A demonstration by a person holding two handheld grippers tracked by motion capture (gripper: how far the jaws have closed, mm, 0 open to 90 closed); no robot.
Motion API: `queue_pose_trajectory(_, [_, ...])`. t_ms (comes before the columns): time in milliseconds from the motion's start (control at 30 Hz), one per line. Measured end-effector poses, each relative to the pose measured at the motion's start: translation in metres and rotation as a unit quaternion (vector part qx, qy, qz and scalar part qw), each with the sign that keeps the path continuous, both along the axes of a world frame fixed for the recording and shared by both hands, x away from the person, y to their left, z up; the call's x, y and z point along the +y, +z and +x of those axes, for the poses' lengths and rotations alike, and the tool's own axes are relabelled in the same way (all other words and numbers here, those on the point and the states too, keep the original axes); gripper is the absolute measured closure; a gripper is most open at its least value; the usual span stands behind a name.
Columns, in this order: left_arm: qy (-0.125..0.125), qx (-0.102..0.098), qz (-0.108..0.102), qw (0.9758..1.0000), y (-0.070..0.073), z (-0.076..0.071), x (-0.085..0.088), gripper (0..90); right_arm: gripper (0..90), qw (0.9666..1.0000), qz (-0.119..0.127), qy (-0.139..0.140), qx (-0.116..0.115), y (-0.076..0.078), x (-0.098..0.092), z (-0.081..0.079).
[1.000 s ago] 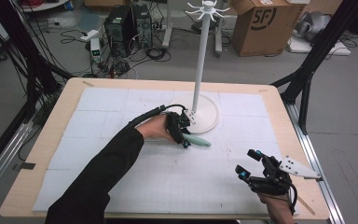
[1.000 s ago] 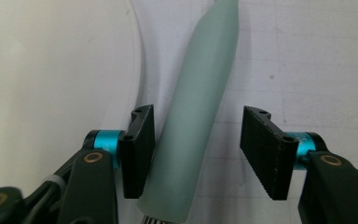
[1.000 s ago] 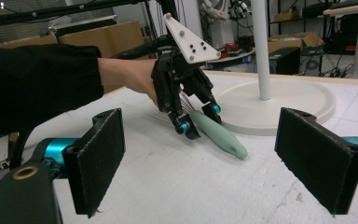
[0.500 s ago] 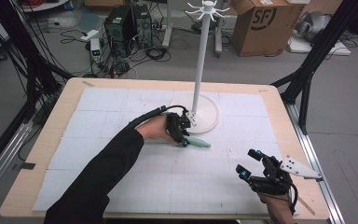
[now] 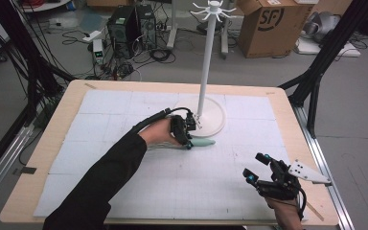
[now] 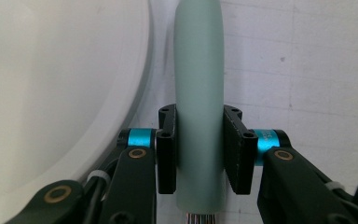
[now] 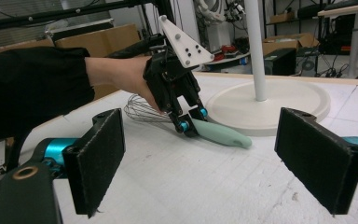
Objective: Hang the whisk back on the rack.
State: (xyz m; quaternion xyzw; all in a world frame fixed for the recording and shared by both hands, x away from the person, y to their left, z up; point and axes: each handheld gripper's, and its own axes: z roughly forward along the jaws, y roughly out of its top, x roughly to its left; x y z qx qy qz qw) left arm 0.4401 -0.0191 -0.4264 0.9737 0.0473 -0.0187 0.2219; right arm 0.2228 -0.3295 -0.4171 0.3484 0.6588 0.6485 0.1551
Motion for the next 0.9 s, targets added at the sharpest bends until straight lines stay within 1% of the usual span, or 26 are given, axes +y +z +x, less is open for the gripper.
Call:
queue_pose_trajectory(133, [-0.001,-0.003,-0.002,1.0,0.002,0.0,0.002,69.6,15.3,1.0,-0.001,-0.001,0.001,0.0,0.0,0.0])
queue_pose_trajectory(233, [0.011,-0.001,-0.026,0.9996,0.01,0.002,0.009,69.6,15.3,1.0,-0.001,-0.003,0.001,-0.001,0.0,0.0])
queue_pose_trajectory(267, [0.017,-0.003,-0.035,0.9992,0.015,0.003,0.013,69.6,15.3,1.0,0.0,-0.003,0.001,-0.001,0.0,0.0])
queue_pose_trajectory(367, [0.023,-0.002,-0.06,0.9979,0.027,0.005,0.023,69.6,15.3,1.0,0.0,-0.003,0.002,-0.001,0.0,0.0])
queue_pose_trajectory(433, [0.036,0.002,-0.078,0.9963,0.036,0.004,0.03,69.7,15.3,1.0,0.001,-0.003,0.001,-0.001,0.001,0.001])
queue_pose_trajectory(467, [0.036,0.001,-0.083,0.9959,0.039,0.004,0.032,69.6,15.3,1.0,-0.002,-0.003,-0.001,-0.001,0.001,0.001])
queue_pose_trajectory(500, [0.038,0.004,-0.094,0.9948,0.044,0.004,0.035,69.7,15.3,1.0,-0.003,-0.003,0.001,-0.001,0.001,0.001])
queue_pose_trajectory(533, [0.039,0.002,-0.103,0.9939,0.047,0.004,0.037,69.6,15.3,1.0,-0.002,-0.003,0.003,-0.001,0.002,0.001])
queue_pose_trajectory(567, [0.042,0.001,-0.115,0.9924,0.053,0.003,0.04,69.7,15.3,1.0,-0.005,-0.003,0.003,-0.001,0.002,0.001])
queue_pose_trajectory(600, [0.042,-0.003,-0.121,0.9917,0.057,0.003,0.042,69.7,15.3,1.0,-0.007,-0.003,0.0,-0.002,0.003,0.001])
queue_pose_trajectory(633, [0.042,-0.008,-0.13,0.9906,0.062,0.003,0.044,69.7,15.3,1.0,-0.006,-0.002,0.004,-0.002,0.003,0.001])
queue_pose_trajectory(700, [0.039,-0.014,-0.142,0.989,0.068,0.002,0.048,69.7,15.3,1.0,-0.008,-0.001,0.003,-0.002,0.005,0.002])
queue_pose_trajectory(733, [0.047,-0.011,-0.152,0.9872,0.07,0.0,0.049,69.8,15.3,0.9999,-0.01,0.0,0.003,-0.003,0.005,0.002])
queue_pose_trajectory(800, [0.044,-0.015,-0.159,0.9861,0.074,0.0,0.051,69.8,15.3,1.0,-0.006,-0.001,0.002,-0.003,0.007,0.003])
queue_pose_trajectory(867, [0.041,-0.021,-0.164,0.9854,0.078,-0.001,0.053,69.8,15.3,0.9999,-0.01,-0.001,0.001,-0.003,0.007,0.003])
queue_pose_trajectory(900, [0.045,-0.018,-0.172,0.984,0.08,-0.001,0.053,69.8,15.3,0.9999,-0.01,-0.002,0.0,-0.004,0.007,0.003])
